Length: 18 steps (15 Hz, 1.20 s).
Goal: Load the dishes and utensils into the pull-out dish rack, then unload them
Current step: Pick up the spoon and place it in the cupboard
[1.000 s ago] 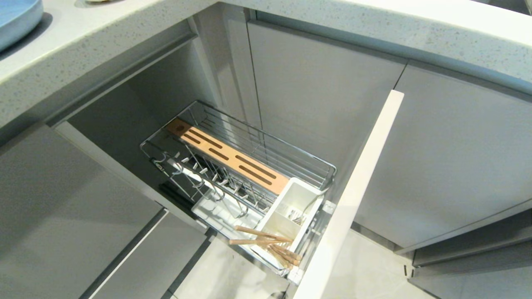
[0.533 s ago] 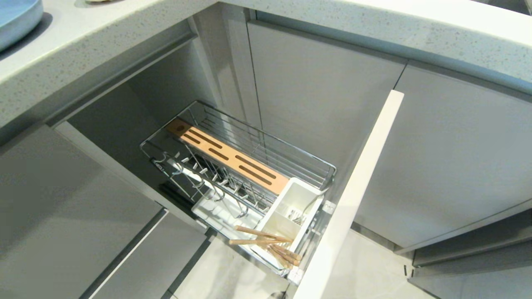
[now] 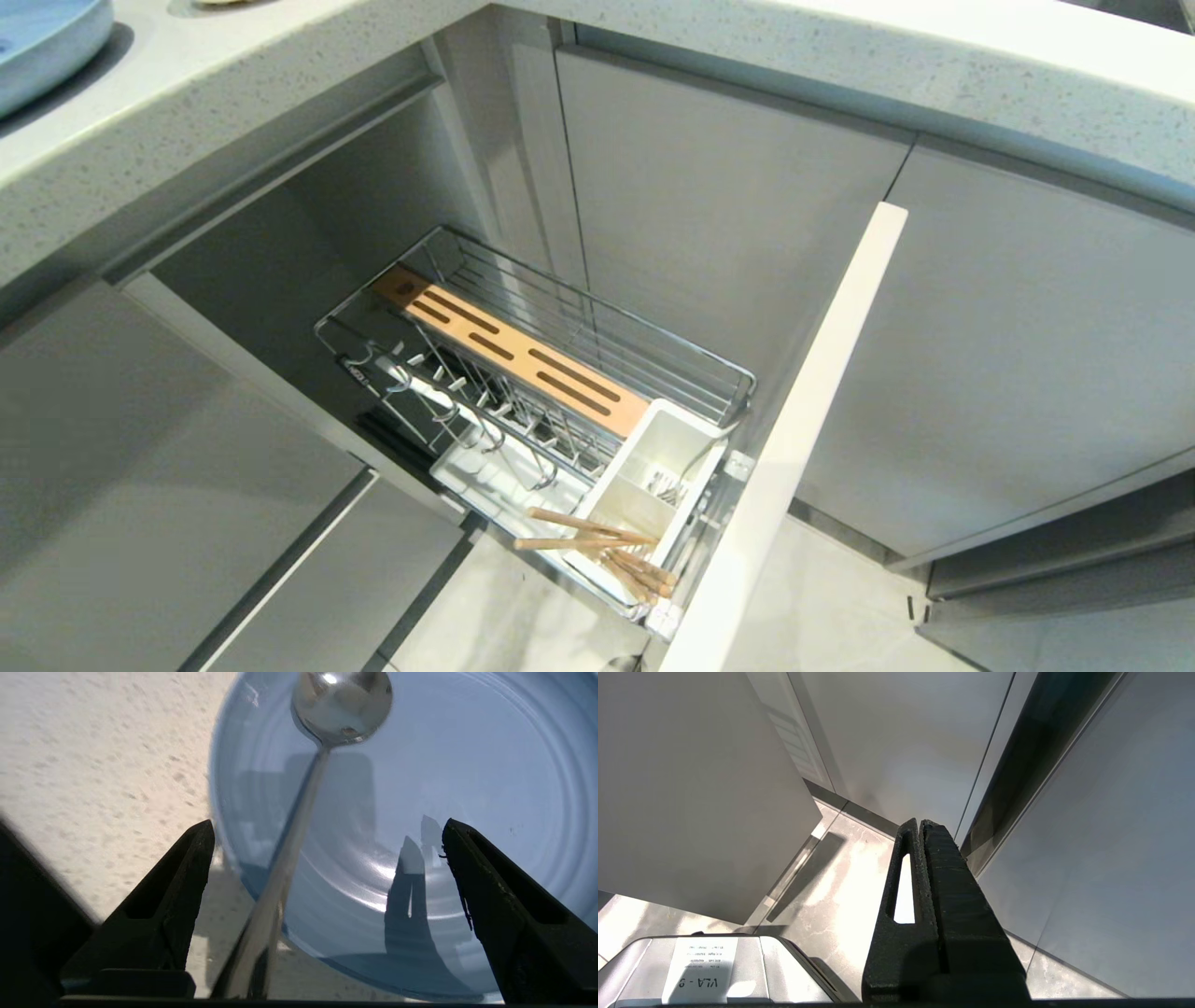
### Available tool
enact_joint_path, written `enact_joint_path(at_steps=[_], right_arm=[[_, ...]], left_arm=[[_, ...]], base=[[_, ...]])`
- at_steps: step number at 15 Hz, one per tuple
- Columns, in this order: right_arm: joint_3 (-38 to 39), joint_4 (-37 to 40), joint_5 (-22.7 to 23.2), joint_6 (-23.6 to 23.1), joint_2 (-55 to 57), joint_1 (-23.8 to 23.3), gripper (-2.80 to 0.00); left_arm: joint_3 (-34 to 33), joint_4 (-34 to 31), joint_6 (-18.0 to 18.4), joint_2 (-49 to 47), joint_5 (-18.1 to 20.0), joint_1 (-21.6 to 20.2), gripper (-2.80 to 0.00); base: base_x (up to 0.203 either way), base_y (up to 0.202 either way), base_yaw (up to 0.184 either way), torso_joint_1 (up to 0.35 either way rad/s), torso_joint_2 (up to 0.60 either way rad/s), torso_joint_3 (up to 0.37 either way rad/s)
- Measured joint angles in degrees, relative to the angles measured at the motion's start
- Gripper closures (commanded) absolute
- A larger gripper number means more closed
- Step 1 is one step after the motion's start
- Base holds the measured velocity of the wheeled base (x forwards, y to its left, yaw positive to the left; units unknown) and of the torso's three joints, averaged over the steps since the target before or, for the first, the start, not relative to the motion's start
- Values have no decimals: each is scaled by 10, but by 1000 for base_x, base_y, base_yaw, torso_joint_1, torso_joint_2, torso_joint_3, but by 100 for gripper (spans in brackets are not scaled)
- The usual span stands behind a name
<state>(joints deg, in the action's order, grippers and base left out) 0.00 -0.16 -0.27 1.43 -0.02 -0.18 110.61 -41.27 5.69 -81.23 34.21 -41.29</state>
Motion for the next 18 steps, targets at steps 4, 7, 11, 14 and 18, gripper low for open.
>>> enact_joint_path(at_steps=[4, 7, 11, 14, 18], right_arm=[[0, 0, 0, 0, 0, 0, 0], [0, 0, 0, 0, 0, 0, 0], [0, 0, 0, 0, 0, 0, 0], [0, 0, 0, 0, 0, 0, 0], [0, 0, 0, 0, 0, 0, 0]], left_arm=[[1, 25, 0, 3, -17, 0, -280], [0, 25, 0, 4, -13, 9, -280], [0, 25, 0, 0, 1, 27, -280], [0, 25, 0, -3, 6, 29, -280], [0, 25, 1, -4, 6, 32, -280]], base=[[0, 0, 0, 0, 0, 0], [0, 0, 0, 0, 0, 0], [0, 0, 0, 0, 0, 0], [0, 0, 0, 0, 0, 0], [0, 0, 0, 0, 0, 0]])
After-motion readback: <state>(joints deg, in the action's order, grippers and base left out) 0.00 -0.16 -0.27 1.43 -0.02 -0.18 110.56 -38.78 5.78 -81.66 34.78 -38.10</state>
